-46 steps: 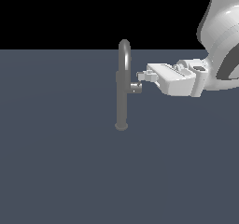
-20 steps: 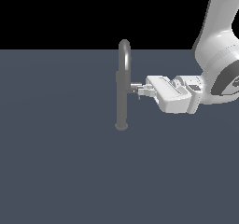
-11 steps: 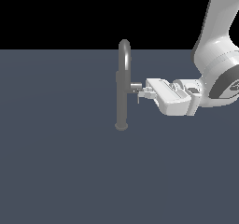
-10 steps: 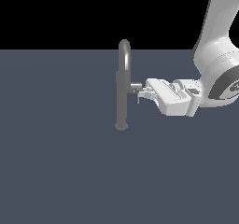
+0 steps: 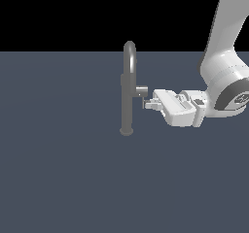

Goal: Turn on the faucet by rotating a designated handle.

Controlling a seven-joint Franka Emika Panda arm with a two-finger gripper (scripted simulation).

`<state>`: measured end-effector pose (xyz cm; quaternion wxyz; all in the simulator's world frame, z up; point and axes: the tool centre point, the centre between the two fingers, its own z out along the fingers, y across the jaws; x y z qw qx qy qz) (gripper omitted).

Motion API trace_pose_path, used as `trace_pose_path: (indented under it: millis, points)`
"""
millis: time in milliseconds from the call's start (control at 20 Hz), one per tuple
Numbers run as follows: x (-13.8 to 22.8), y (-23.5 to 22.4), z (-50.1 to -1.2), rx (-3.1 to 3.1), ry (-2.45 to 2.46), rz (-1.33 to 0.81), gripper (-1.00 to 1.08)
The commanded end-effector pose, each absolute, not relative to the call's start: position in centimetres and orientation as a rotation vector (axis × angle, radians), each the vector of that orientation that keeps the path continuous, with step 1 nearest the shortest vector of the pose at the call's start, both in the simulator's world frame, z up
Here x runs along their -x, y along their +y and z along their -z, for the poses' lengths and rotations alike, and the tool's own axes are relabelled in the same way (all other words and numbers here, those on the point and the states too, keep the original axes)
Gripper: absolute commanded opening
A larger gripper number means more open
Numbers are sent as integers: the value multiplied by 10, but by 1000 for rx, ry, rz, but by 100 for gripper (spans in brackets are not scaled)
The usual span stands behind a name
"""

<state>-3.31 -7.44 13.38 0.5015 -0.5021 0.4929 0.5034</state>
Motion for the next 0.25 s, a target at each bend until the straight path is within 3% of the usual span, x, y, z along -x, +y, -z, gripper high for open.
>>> trace_pose_path:
  millis: [0, 200]
  points:
    - [16, -63, -127, 1223, 1188, -1208, -100]
    - [11, -61, -116, 1217, 1202, -1215, -100]
